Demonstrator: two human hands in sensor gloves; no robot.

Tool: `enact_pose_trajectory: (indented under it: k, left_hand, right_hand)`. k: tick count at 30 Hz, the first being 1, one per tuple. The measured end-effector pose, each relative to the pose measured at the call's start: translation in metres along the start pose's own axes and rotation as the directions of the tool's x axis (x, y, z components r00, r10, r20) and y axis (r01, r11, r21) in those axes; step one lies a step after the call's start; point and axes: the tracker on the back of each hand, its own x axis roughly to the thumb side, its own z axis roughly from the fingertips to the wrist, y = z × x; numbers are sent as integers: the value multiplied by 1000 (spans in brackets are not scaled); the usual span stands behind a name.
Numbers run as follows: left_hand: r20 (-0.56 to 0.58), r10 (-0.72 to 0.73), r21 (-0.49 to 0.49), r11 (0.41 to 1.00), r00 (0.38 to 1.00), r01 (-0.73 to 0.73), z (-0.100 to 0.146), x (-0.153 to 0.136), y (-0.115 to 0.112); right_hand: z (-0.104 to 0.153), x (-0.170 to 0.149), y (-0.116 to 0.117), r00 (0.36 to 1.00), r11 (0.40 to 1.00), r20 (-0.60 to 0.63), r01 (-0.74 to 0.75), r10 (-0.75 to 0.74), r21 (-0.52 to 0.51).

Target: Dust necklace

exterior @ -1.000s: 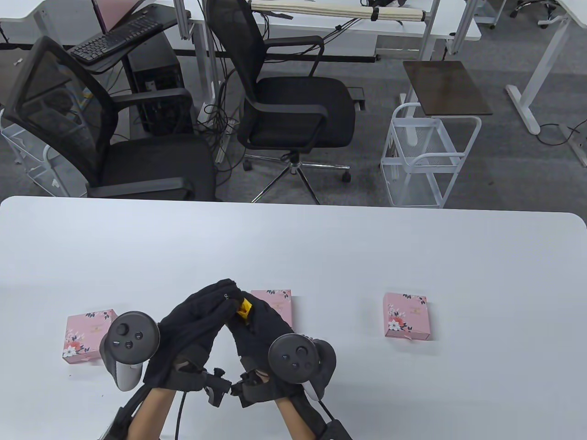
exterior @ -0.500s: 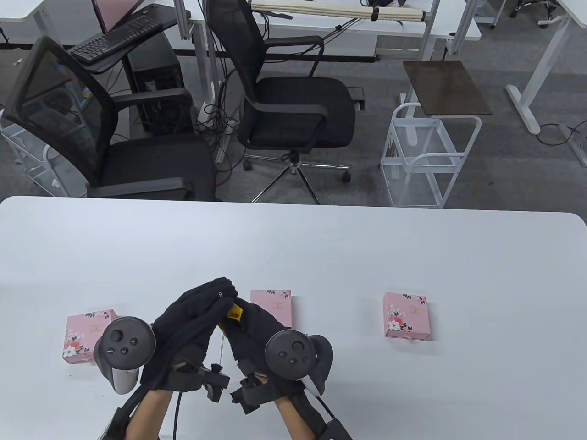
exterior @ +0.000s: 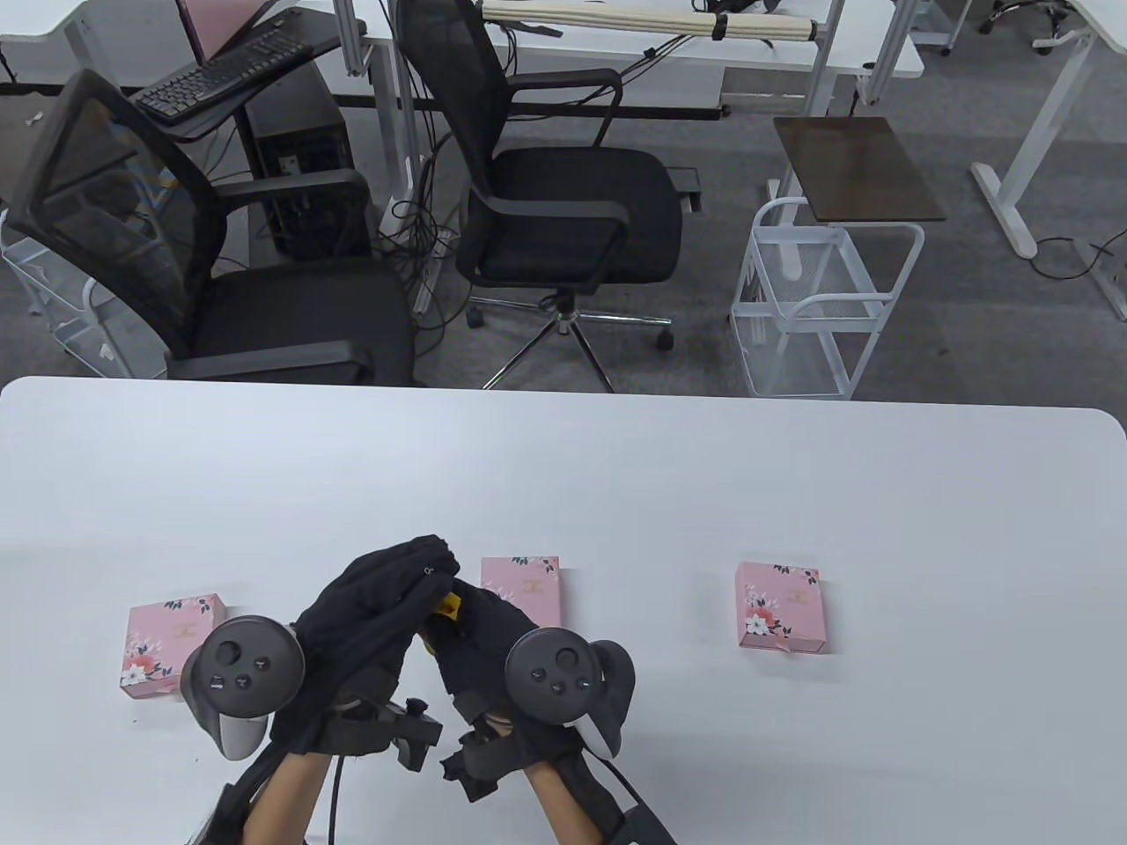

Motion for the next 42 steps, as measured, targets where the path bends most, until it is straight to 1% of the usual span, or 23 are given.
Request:
enact_pose_trajectory:
  k: [3,5,8,11,14,17,23,26,29,31,35,36,39,42]
  left_hand:
    - [4,-1,-4,1000,1000,1,0,1,-1]
    - [6,-15,-8,1000,1000,15,0,1,-1]
    - [-1,-14,-7,1000,1000,14,0,-2,-4]
    - [-1,-30,-6,1000,1000,30,-1,-2,-3]
    - [-5,-5,-3,1000,1000,5,-1,-3,-1]
    - [-7,10,-5,1000,1000,-10,-2,-3,-1]
    - [-5,22,-8,1000,1000,-22,-2,-2,0]
    - [8,16,4,1000,1000,-16,-1,0,2]
    - [12,22,7,1000,1000,-22,-1,1,5]
    - [8,17,17,1000,1000,-18,-1,1,6]
    - [15,40,27,999,999,-41,-1,2,8]
    - [20,41,29,999,999,-41,-1,3,8]
    - [28,42,39,998,999,-43,0,5,11]
    - [34,56,45,997,998,-57,0,6,14]
  right_hand:
    - [-1,-4,4,999,999,-27,-27,28,46]
    - [-3,-4,7,999,995,-7,-34,34,91]
    - [-3,-4,10,999,992,-11,-36,38,121]
    - [-3,-7,11,998,993,-34,-46,49,108]
    - [-3,-9,13,997,993,-54,-41,47,109]
    - [-4,-9,15,997,990,-32,-69,73,122]
    - [-3,-8,17,996,992,-28,-85,88,92]
    - [-2,-8,20,997,992,-39,-65,70,110]
    - [-2,-9,24,996,986,-24,-84,89,144]
    - [-2,-10,27,994,986,-27,-101,105,132]
    - [-2,-16,33,994,982,-60,-84,96,170]
    - [-2,-17,36,993,978,-55,-92,104,186]
    - [-1,-20,40,986,970,-47,-149,161,192]
    - [-1,-22,44,989,969,-70,-114,132,220]
